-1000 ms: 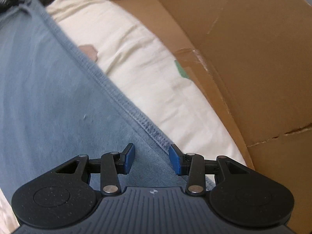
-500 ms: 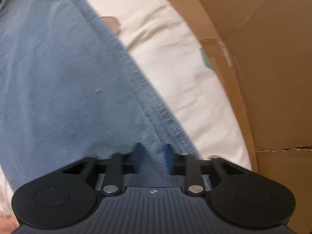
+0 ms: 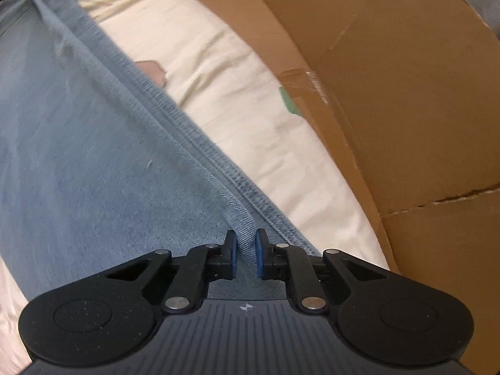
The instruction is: Fold clothes
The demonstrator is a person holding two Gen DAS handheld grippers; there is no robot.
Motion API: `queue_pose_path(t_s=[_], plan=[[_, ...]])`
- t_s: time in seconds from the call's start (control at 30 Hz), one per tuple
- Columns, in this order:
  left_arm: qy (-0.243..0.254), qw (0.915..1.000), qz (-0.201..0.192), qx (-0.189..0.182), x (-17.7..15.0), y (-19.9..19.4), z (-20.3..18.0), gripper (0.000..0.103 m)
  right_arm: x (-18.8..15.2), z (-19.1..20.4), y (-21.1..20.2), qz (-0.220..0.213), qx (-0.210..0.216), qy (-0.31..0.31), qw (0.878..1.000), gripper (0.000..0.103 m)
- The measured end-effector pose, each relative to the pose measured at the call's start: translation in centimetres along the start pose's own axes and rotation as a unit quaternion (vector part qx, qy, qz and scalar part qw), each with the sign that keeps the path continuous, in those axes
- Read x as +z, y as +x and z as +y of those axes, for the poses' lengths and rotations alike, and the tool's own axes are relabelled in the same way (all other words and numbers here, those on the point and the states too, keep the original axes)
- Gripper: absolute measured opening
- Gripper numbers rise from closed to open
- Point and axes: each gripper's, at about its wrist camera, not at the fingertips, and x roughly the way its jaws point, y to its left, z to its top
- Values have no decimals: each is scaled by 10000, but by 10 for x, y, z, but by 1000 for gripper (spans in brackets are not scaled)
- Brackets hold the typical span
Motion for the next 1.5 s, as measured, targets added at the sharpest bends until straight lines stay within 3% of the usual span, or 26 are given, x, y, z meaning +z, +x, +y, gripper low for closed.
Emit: queue_pose_path(t_s=[0.37,0.63,0.73,0.8,0.83,0.9,1.07,1.17,1.5], plan=[[48,9999,-38,85,8,21,-17,5,9,-12,2,27,-246,488,9985,10],[-212,9989,74,416,6,52,-12,11,17,-14,47,596,-121,813,9948,10],[-27,9988,145,477,9,50,-20,15,21,-14,53,708,-181,897,9933,14],[217,9985,172,462,8,45,-27,23,20,-17,50,691,-232,974,9926,28],[284,9984,165,460,7,43,-29,28,16,-20,45,622,-253,989,9928,34],[358,9982,133,453,3,37,-32,34,7,-25,35,443,-248,1080,9929,36],[667,9971,67,374,-8,27,-45,36,-24,-31,-5,-189,-274,1478,9885,39],[1174,9919,-46,480,-16,23,-60,41,-46,-34,-30,-529,-374,1730,9828,42],[1697,9845,308,327,-41,41,-78,40,-122,-47,-63,-605,-828,2354,9665,42]])
